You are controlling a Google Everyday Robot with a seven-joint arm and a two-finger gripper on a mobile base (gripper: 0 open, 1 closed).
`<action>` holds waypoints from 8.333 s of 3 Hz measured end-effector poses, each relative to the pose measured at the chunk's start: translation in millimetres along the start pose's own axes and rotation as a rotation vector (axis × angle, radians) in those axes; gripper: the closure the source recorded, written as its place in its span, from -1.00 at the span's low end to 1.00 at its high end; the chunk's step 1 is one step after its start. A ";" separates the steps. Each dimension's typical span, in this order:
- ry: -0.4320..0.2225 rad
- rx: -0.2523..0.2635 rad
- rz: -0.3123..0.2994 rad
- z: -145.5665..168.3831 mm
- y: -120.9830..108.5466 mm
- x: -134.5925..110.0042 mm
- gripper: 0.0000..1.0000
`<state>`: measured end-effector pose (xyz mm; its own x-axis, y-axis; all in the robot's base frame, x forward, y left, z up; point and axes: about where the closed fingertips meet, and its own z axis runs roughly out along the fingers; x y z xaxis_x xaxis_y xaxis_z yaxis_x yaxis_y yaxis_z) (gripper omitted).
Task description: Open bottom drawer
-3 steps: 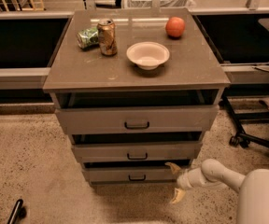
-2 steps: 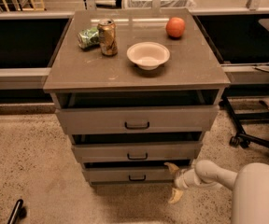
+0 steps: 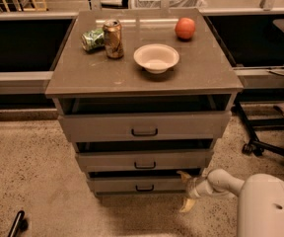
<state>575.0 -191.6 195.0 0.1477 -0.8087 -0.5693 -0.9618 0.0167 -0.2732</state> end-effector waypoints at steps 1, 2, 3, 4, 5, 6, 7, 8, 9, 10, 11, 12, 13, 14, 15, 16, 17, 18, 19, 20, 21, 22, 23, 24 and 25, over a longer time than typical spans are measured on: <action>-0.022 -0.018 0.018 -1.4 -6.1 0.6 -0.88; -0.008 -0.010 0.039 -0.4 -8.7 2.5 -0.50; -0.004 -0.004 0.070 1.8 -7.8 8.0 -0.09; -0.005 -0.002 0.080 0.6 -8.6 7.5 0.04; -0.005 -0.002 0.080 -4.6 -11.4 3.5 -0.30; -0.005 -0.002 0.080 -9.3 -13.2 0.0 -0.76; -0.005 -0.002 0.080 -9.2 -13.1 0.0 -1.00; -0.005 -0.002 0.080 -9.2 -13.1 0.0 -1.00; -0.010 -0.012 0.093 -4.8 -11.6 2.2 -1.00; -0.006 -0.027 0.115 1.2 -7.2 11.0 -0.62; -0.007 -0.040 0.099 -4.7 -3.5 8.5 -0.16; 0.018 -0.070 0.059 -15.3 5.2 3.1 -0.11; 0.040 -0.139 0.038 -15.6 25.7 2.7 -0.22; 0.040 -0.141 0.037 -18.2 25.3 0.9 -0.22; -0.006 -0.168 0.042 -23.6 35.0 -0.8 -0.40; -0.040 -0.214 0.041 -25.3 45.9 -9.8 -0.78; -0.040 -0.214 0.041 -25.2 45.9 -9.8 -1.00; -0.040 -0.214 0.041 -25.2 45.9 -9.8 -1.00; 0.023 -0.214 0.078 -19.6 45.9 8.1 -1.00; 0.079 -0.209 0.110 -14.3 49.5 28.9 -0.62; 0.059 -0.217 0.114 -13.0 52.5 32.9 -0.19; 0.046 -0.231 0.104 -15.9 53.3 27.6 0.18; 0.046 -0.231 0.104 -20.0 48.8 24.3 0.18; 0.046 -0.231 0.104 -20.6 47.8 23.8 0.01; 0.046 -0.231 0.104 -20.6 47.9 23.8 -0.43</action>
Offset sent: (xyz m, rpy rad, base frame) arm 0.0149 -0.0089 0.0033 0.0009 0.0312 -0.0557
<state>527.8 -222.1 184.3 0.0400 -0.8355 -0.5480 -0.9992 -0.0294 -0.0281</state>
